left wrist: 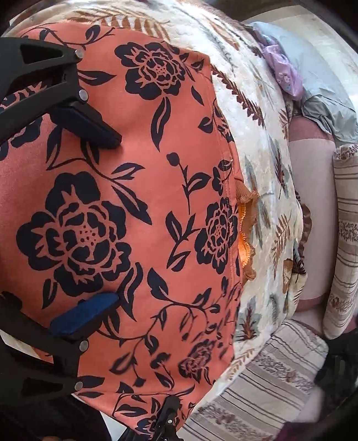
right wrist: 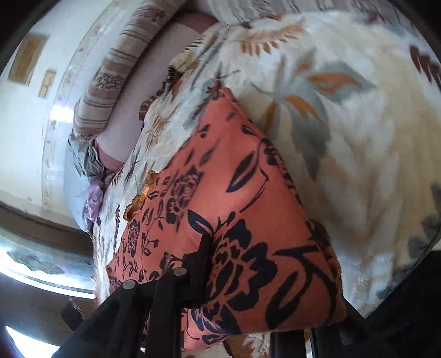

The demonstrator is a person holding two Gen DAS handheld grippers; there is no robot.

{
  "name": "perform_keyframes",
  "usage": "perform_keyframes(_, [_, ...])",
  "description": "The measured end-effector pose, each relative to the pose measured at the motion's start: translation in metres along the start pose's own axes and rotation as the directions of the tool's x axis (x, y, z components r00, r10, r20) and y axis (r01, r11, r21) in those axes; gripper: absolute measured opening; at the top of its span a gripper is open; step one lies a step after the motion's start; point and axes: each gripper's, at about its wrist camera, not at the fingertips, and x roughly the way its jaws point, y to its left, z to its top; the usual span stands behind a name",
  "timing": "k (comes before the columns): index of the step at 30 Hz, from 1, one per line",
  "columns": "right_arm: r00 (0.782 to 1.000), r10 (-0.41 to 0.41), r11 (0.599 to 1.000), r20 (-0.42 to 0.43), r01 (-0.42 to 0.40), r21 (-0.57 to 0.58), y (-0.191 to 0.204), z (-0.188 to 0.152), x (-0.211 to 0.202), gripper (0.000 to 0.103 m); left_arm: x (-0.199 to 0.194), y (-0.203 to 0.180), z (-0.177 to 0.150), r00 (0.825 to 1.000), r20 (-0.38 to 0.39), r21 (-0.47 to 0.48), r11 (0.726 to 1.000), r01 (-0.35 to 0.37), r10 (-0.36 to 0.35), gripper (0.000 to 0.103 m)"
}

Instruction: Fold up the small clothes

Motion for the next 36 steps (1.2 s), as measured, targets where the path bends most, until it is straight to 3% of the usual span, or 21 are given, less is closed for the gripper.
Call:
perform_keyframes(2, [0.998, 0.002, 0.989, 0.066, 0.008, -0.148, 0.048, 0.001, -0.017, 0.02, -0.011, 0.025, 0.005, 0.992, 0.017, -0.12, 0.985, 0.122, -0.121, 0.103])
perform_keyframes(4, [0.992, 0.005, 0.941, 0.125, 0.037, -0.336, 0.105, -0.011, -0.028, 0.02, -0.026, 0.06, 0.006, 0.97, 0.082, -0.297, 0.924, 0.242, -0.227, 0.103])
perform_keyframes(6, [0.991, 0.018, 0.866, 0.131, 0.05, -0.498, 0.153, -0.038, -0.025, 0.019, -0.043, 0.101, 0.011, 0.932, 0.187, -0.455, 0.814, 0.362, -0.31, 0.103])
perform_keyframes(8, [0.994, 0.01, 0.774, 0.109, 0.061, -0.63, 0.187, -0.073, -0.008, 0.019, -0.053, 0.142, 0.011, 0.888, 0.275, -0.553, 0.695, 0.46, -0.369, 0.103])
perform_keyframes(9, [0.996, -0.005, 0.731, 0.087, 0.063, -0.679, 0.198, -0.091, 0.007, 0.019, -0.054, 0.158, 0.01, 0.869, 0.299, -0.582, 0.646, 0.494, -0.395, 0.103])
perform_keyframes(10, [0.998, -0.027, 0.696, 0.052, 0.056, -0.716, 0.205, -0.107, 0.025, 0.019, -0.052, 0.171, 0.009, 0.857, 0.307, -0.601, 0.614, 0.511, -0.413, 0.103])
perform_keyframes(13, [0.992, -0.115, 0.638, -0.059, 0.028, -0.77, 0.202, -0.146, 0.083, 0.019, -0.037, 0.191, 0.002, 0.862, 0.264, -0.65, 0.58, 0.491, -0.433, 0.103])
perform_keyframes(15, [0.992, -0.123, 0.608, -0.031, 0.05, -0.793, 0.198, -0.16, 0.091, 0.019, -0.026, 0.197, -0.002, 0.85, 0.24, -0.676, 0.547, 0.493, -0.469, 0.103])
perform_keyframes(16, [0.992, -0.12, 0.611, -0.031, 0.049, -0.79, 0.199, -0.159, 0.089, 0.019, -0.026, 0.197, -0.001, 0.844, 0.25, -0.678, 0.537, 0.502, -0.474, 0.103])
perform_keyframes(17, [0.993, -0.106, 0.642, -0.055, 0.026, -0.766, 0.196, -0.152, 0.086, 0.019, -0.028, 0.196, 0.0, 0.841, 0.263, -0.677, 0.531, 0.51, -0.472, 0.103])
perform_keyframes(19, [0.993, -0.087, 0.668, -0.078, 0.0, -0.744, 0.192, -0.141, 0.082, 0.019, -0.03, 0.189, 0.01, 0.82, 0.285, -0.663, 0.516, 0.543, -0.496, 0.103])
perform_keyframes(21, [0.994, -0.072, 0.664, -0.077, -0.01, -0.747, 0.191, -0.137, 0.076, 0.019, -0.029, 0.179, 0.022, 0.802, 0.279, -0.638, 0.522, 0.566, -0.528, 0.103])
perform_keyframes(25, [0.998, -0.021, 0.677, -0.058, -0.029, -0.736, 0.203, -0.136, 0.067, 0.019, -0.009, 0.15, 0.047, 0.806, 0.175, -0.618, 0.574, 0.538, -0.566, 0.103])
perform_keyframes(28, [0.999, -0.004, 0.647, -0.039, -0.027, -0.762, 0.211, -0.142, 0.062, 0.019, 0.009, 0.137, 0.063, 0.836, 0.096, -0.608, 0.633, 0.479, -0.541, 0.103])
perform_keyframes(31, [1.0, -0.002, 0.616, -0.024, -0.018, -0.788, 0.209, -0.151, 0.059, 0.019, 0.029, 0.124, 0.081, 0.849, 0.031, -0.568, 0.69, 0.449, -0.527, 0.1])
perform_keyframes(33, [1.0, -0.007, 0.594, -0.014, -0.007, -0.804, 0.208, -0.156, 0.059, 0.019, 0.041, 0.122, 0.084, 0.843, -0.006, -0.559, 0.701, 0.443, -0.538, 0.052])
perform_keyframes(34, [1.0, -0.01, 0.582, -0.006, 0.001, -0.813, 0.209, -0.158, 0.059, 0.019, 0.044, 0.123, 0.085, 0.855, -0.045, -0.549, 0.728, 0.411, -0.516, 0.015])
perform_keyframes(36, [1.0, -0.006, 0.56, 0.013, 0.014, -0.829, 0.213, -0.159, 0.056, 0.019, 0.037, 0.126, 0.088, 0.857, -0.028, -0.512, 0.744, 0.429, -0.514, 0.017])
